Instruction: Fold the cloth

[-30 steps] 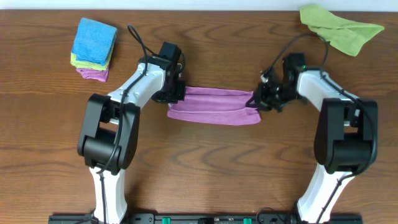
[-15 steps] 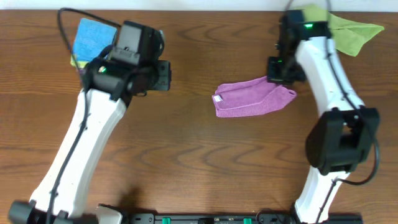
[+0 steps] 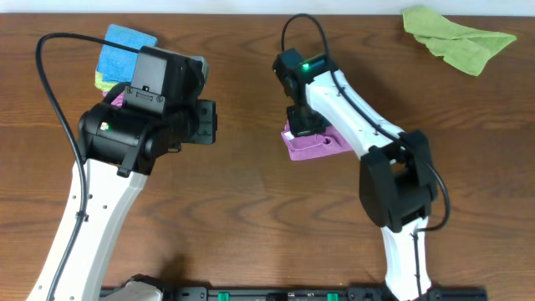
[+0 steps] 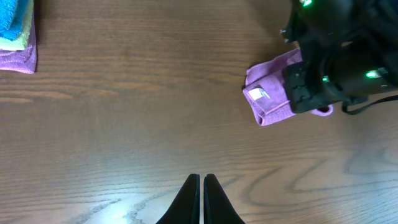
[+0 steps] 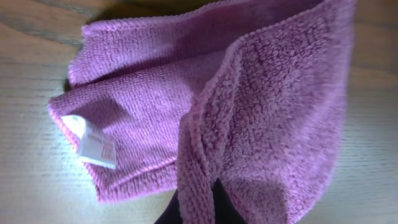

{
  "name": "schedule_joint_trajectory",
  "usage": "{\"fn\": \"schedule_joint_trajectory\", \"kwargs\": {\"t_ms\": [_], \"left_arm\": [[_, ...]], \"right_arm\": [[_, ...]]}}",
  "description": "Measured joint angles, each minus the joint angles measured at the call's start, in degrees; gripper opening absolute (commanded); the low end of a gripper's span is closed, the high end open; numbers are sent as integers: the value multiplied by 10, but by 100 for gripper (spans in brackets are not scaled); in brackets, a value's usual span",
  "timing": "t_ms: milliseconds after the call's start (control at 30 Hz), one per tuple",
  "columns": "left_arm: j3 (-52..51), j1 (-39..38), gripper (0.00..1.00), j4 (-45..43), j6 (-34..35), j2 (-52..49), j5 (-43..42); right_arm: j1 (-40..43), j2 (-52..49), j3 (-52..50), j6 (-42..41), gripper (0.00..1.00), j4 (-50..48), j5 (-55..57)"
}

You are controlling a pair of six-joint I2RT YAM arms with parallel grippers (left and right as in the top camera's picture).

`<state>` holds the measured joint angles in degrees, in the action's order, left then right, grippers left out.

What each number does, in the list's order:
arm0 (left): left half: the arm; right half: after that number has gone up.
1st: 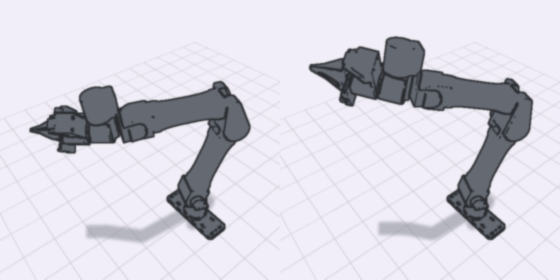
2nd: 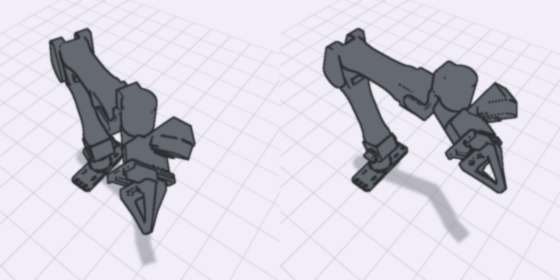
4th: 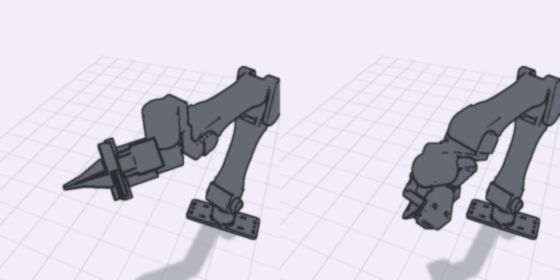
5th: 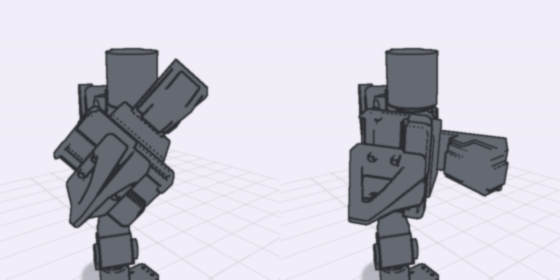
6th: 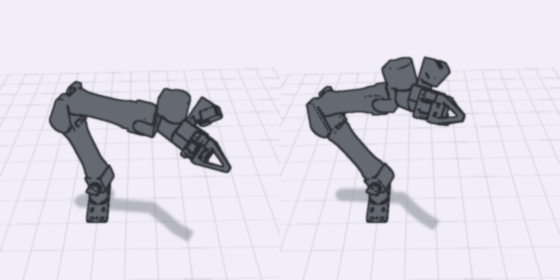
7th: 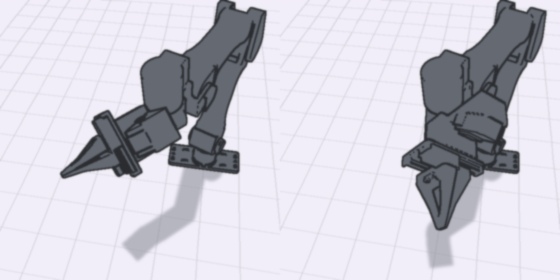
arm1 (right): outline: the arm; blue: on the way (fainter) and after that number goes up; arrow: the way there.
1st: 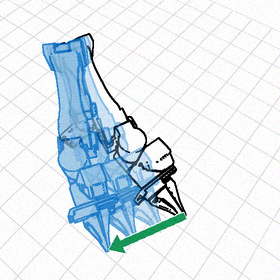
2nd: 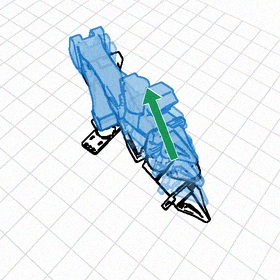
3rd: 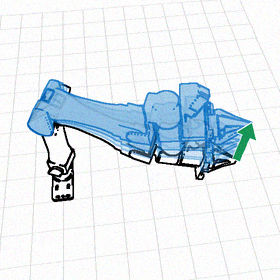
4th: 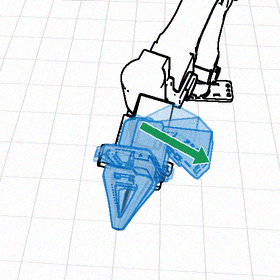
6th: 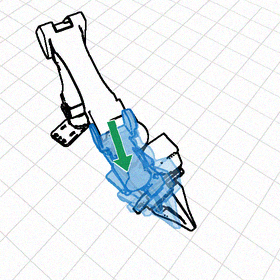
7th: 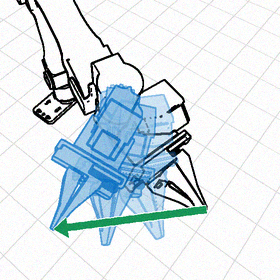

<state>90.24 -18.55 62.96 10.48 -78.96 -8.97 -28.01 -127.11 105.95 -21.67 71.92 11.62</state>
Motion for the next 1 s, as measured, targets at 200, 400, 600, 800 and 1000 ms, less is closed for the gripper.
{"fn": "schedule_joint_trajectory", "kwargs": {"t_ms": [200, 400, 600, 800, 1000], "left_arm": [[0, 0, 6, 0, 0, 0, 0], [0, 0, 6, 0, 0, 0, 0], [0, 0, 41, -25, -2, -1, 16], [-40, 0, 71, -107, 0, -37, -17], [-162, 0, 88, -258, 12, -138, -110]], "right_arm": [[-6, -3, -2, -19, 33, -27, -13], [-6, -3, -2, -21, 41, -61, -138], [6, -3, 64, 13, 7, 2, -228], [59, -2, 182, 42, 2, 97, -192], [126, -2, 179, 44, 1, 123, -129]]}}
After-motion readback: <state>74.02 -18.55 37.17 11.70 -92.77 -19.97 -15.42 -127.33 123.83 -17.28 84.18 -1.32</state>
